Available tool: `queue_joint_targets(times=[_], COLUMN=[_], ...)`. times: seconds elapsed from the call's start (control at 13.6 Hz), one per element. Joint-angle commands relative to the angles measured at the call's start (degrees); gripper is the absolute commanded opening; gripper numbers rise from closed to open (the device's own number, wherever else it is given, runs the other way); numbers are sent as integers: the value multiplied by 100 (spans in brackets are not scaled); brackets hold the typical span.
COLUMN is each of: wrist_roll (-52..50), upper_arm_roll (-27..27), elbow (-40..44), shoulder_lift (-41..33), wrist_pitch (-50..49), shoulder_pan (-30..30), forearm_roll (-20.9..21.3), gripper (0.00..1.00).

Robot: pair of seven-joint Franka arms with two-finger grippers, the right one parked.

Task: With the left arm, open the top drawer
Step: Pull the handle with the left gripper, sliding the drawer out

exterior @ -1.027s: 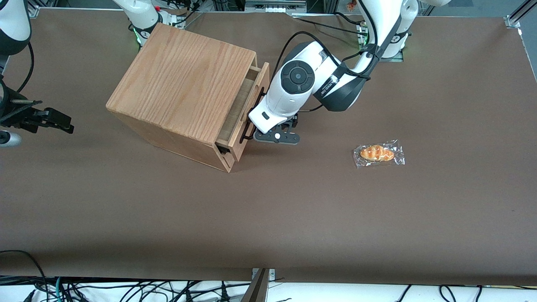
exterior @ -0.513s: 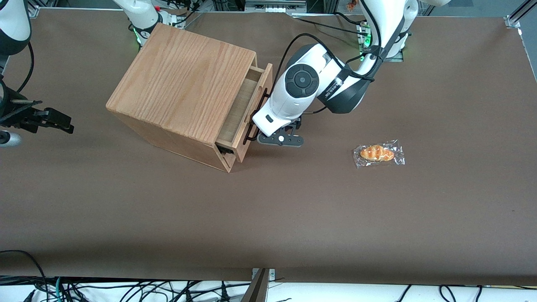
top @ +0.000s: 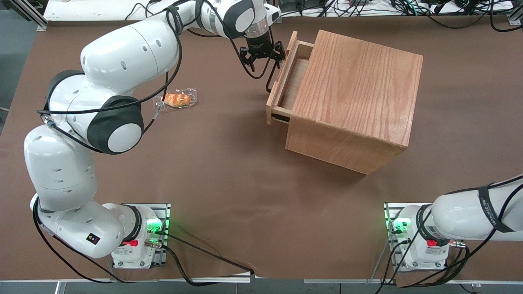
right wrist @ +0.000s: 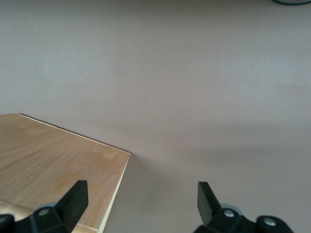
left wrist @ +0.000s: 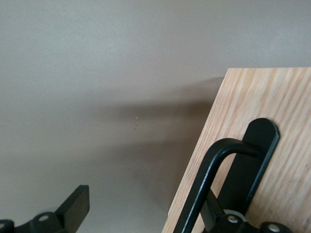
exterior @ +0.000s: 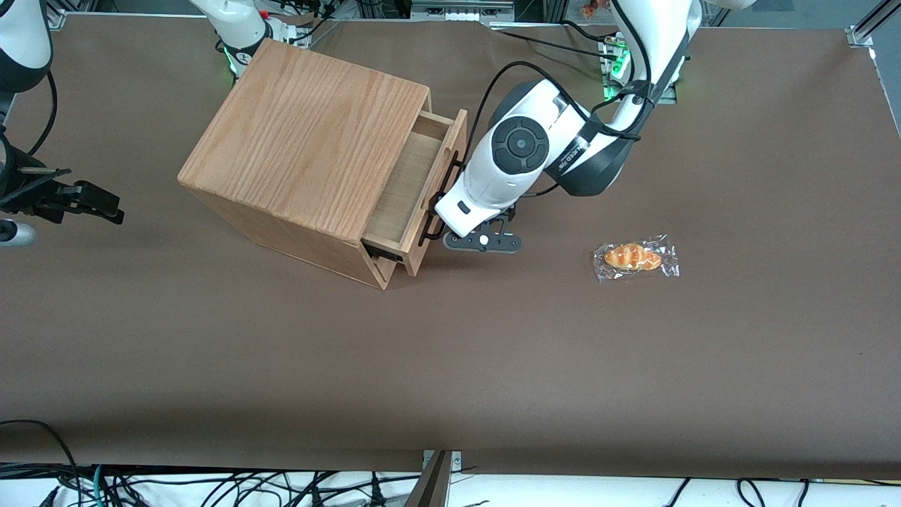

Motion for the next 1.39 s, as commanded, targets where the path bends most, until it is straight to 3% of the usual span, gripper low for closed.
queue_joint_targets(times=[0.0, 1.32], wrist_roll=[269, 568], upper_arm_roll=[41, 50], elbow=[-195, -213], shoulder_lift=[-189, -259], wrist_pitch=[-97, -317], shoulder_pan=[101, 304], forearm_roll=[-98, -90], gripper=[100, 100])
